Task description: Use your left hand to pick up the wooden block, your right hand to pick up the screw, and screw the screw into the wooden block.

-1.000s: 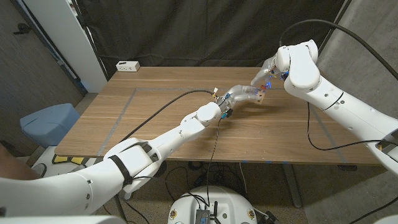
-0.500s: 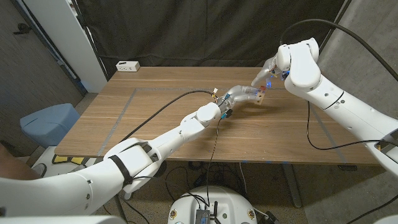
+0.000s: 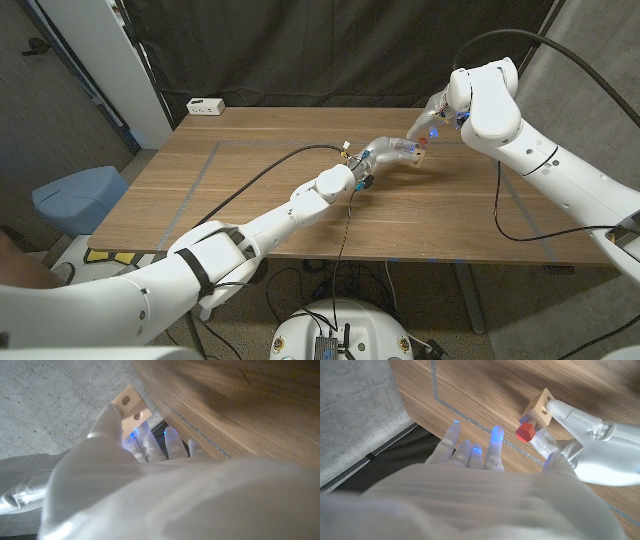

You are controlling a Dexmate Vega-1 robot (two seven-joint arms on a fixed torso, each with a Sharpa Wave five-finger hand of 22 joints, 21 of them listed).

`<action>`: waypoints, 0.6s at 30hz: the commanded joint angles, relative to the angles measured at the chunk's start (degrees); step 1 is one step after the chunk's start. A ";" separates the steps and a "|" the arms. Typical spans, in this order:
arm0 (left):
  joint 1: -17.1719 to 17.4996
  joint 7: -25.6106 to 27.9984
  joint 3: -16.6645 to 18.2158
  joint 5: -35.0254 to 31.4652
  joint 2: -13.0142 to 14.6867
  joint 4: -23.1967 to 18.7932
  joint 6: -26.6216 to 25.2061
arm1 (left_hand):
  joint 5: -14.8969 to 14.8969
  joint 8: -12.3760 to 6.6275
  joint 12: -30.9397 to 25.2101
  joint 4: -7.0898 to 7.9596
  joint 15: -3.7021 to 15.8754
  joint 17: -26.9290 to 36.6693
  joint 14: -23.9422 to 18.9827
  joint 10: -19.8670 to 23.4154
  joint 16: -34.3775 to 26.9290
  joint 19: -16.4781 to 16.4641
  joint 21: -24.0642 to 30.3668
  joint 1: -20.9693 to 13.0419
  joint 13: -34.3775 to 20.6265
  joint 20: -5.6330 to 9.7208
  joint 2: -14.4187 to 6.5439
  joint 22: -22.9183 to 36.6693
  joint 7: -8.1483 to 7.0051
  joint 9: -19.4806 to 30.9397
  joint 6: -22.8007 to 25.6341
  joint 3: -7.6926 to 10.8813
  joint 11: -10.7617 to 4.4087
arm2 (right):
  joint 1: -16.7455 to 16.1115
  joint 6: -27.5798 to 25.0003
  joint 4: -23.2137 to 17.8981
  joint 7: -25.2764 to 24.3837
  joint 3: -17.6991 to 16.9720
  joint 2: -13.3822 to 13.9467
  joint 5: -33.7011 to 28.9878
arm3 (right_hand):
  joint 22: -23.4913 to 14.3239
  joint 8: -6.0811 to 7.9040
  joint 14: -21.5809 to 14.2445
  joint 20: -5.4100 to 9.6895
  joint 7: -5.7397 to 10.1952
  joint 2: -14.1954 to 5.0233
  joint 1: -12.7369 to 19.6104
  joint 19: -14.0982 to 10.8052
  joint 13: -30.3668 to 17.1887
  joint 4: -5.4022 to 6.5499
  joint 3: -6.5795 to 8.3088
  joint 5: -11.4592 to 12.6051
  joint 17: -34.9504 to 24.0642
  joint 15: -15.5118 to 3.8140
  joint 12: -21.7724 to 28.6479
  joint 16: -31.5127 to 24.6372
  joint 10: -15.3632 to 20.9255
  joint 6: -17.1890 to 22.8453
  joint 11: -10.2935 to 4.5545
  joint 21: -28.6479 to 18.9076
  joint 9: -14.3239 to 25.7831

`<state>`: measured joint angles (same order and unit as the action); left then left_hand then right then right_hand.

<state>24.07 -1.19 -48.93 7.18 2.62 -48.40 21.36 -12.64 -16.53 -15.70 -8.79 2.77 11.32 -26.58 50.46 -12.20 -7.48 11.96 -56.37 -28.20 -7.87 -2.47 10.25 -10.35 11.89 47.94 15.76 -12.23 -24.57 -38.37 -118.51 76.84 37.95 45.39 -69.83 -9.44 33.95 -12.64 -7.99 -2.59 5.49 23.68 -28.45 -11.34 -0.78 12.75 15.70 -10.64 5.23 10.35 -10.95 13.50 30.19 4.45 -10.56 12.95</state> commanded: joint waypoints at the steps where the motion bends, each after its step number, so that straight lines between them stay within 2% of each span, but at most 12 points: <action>1: 0.38 0.37 0.03 -0.15 0.32 -0.99 -0.44 | -0.44 -0.26 -0.42 0.40 3.28 0.22 -0.64 0.64 0.03 -0.02 -0.14 0.24 -4.70 -0.39 -1.31 0.33 0.91 0.38 5.05 0.58 -0.10 | -1.58 1.12 -1.59 -2.15 -3.14 1.42 6.88 | -0.30 -0.92 0.87 -0.35 0.20 -0.05 0.84 0.62 -0.30 -0.68 -0.04 0.46 -0.09 0.37 -0.27 0.39 -1.61 -1.66 -0.06 0.03 -0.10; 8: 0.48 0.38 0.01 -0.18 0.40 -1.29 -0.61 | -0.46 -0.22 -0.42 0.36 3.23 0.21 -0.61 0.72 0.05 -0.02 -0.14 0.21 -4.70 -0.39 -1.30 0.33 1.00 0.38 5.00 0.60 -0.09 | -1.85 1.33 -2.49 -5.08 -4.11 3.37 12.93 | -0.30 -2.43 2.16 -0.62 0.19 -1.12 2.84 1.03 -0.31 -1.82 0.73 0.95 -0.12 0.75 -0.15 0.38 -3.89 -4.15 -0.19 -0.02 -0.39; 12: 0.41 0.31 -0.03 -0.19 0.34 -1.17 -0.55 | -0.48 -0.20 -0.41 0.34 3.23 0.22 -0.67 0.70 0.02 -0.01 -0.14 0.16 -4.71 -0.44 -1.36 0.33 1.02 0.37 4.98 0.63 -0.10 | -1.75 1.07 -3.06 -6.55 -3.92 4.70 15.15 | -0.29 -3.44 2.75 -0.69 0.55 -2.28 5.56 1.37 -0.29 -3.37 1.97 0.89 -0.11 0.75 0.10 0.25 -5.01 -5.58 -0.44 -0.01 -0.63; 18: 0.24 0.15 -0.07 -0.16 0.18 -0.84 -0.49 | -0.49 -0.13 -0.37 0.38 3.20 0.23 -0.64 0.68 0.03 -0.02 -0.13 0.25 -4.69 -0.42 -1.37 0.33 1.01 0.37 4.86 0.61 -0.09 | -1.02 0.60 -3.52 -7.93 -3.05 6.45 17.46 | -0.26 -4.38 3.62 -0.82 1.22 -2.89 8.98 1.59 -0.27 -5.60 3.42 -0.29 -0.08 0.83 0.14 0.25 -6.61 -6.62 -1.28 -0.05 -0.87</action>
<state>24.38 -0.89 -48.91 7.06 2.88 -49.36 20.99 -12.81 -16.26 -15.74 -8.78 2.76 11.32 -26.58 50.45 -12.20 -7.48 11.96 -56.37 -28.20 -7.87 -2.47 10.25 -10.35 11.89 47.94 15.77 -12.25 -26.06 -37.39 -120.92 71.98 34.64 48.96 -58.09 -9.45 29.85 -9.27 -8.81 -1.42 2.70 31.55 -27.21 -11.33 -5.57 15.77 15.73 -10.65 6.13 10.36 -10.58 7.60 24.02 3.24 -10.57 11.98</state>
